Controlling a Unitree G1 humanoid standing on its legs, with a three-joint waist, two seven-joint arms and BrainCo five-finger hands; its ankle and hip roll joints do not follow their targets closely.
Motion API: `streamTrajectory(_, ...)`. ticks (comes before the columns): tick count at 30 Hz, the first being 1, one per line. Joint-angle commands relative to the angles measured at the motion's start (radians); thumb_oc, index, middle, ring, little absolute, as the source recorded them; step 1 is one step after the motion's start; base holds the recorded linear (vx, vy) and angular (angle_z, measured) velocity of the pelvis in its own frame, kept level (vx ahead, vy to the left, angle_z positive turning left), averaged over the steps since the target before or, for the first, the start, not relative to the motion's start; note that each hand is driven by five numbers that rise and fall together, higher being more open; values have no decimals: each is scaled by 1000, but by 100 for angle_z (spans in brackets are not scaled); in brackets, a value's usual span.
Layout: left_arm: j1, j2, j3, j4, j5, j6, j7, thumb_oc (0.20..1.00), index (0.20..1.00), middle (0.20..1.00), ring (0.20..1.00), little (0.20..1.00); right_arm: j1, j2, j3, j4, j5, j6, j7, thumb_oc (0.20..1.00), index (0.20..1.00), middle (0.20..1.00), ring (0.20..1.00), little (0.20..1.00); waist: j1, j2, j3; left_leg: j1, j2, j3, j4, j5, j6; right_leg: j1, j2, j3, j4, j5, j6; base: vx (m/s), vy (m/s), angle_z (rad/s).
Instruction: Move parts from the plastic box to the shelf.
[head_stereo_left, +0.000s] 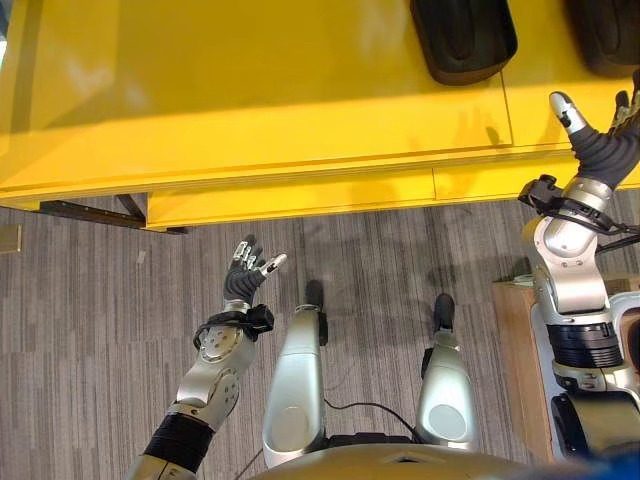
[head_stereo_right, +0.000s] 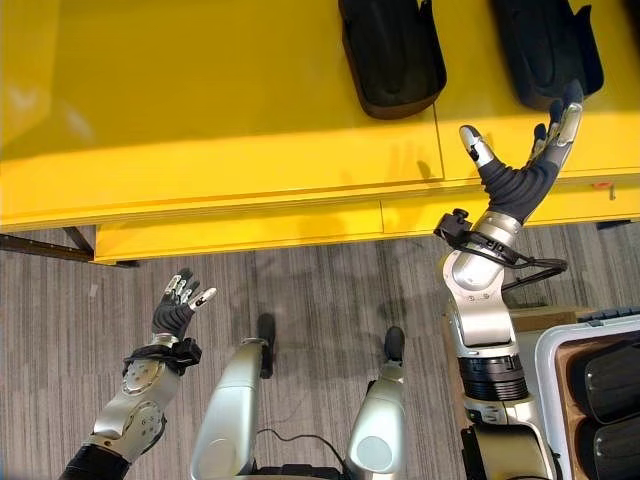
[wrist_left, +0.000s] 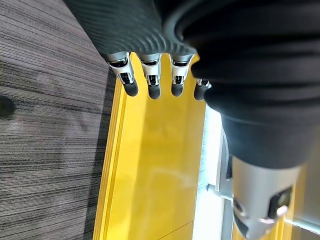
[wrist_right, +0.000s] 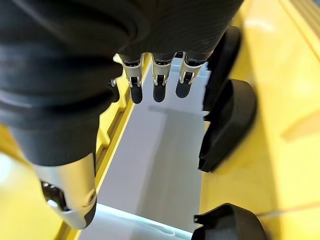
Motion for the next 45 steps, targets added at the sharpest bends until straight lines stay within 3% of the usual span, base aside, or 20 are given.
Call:
streamTrajectory(1, 33, 24, 0, -55, 63, -54, -31, 1000, 1000, 1000, 1000, 1000, -100, -101, -41, -11, -41, -16, 18, 1000, 1000, 1000, 1000, 1000, 11, 43, -32, 96, 41, -12, -229, 164, -45, 7, -6, 8, 224, -173, 20, -22, -21, -13)
streamTrajectory(7, 24, 56, -31, -59, 62, -57, -60, 1000, 1000, 1000, 1000, 1000, -310, -203, 65, 121, -48, 11, 39, 1000, 1000, 1000, 1000, 1000, 16, 75, -20, 121, 50, 5, -246, 177, -49, -22, 1, 33, 278, -194, 11, -27, -30, -8)
streamTrajectory(16, 1, 76, -69, -67, 51, -61, -85, 1000, 1000, 1000, 1000, 1000, -537, -221, 211, 303, -15, 43, 75, 1000, 1000, 1000, 1000, 1000, 27, 107, -11, 140, 62, 22, -274, 202, -53, -59, 15, 58, 330, -213, -1, -17, -36, -10)
streamTrajectory(25, -18, 74, -87, -54, 38, -69, -87, 1000, 1000, 1000, 1000, 1000, -683, -201, 277, 460, -5, 65, 76, 1000, 1000, 1000, 1000, 1000, 38, 130, -2, 148, 62, 24, -271, 200, -57, -83, 23, 71, 384, -239, -11, 1, -42, -4)
streamTrajectory(45, -50, 65, -98, -42, 22, -84, -69, 1000, 1000, 1000, 1000, 1000, -867, -234, 394, 671, -47, 105, 69, 1000, 1000, 1000, 1000, 1000, 69, 103, 24, 111, 65, -10, -269, 213, -61, -118, 43, 49, 439, -260, -26, -2, -25, 2)
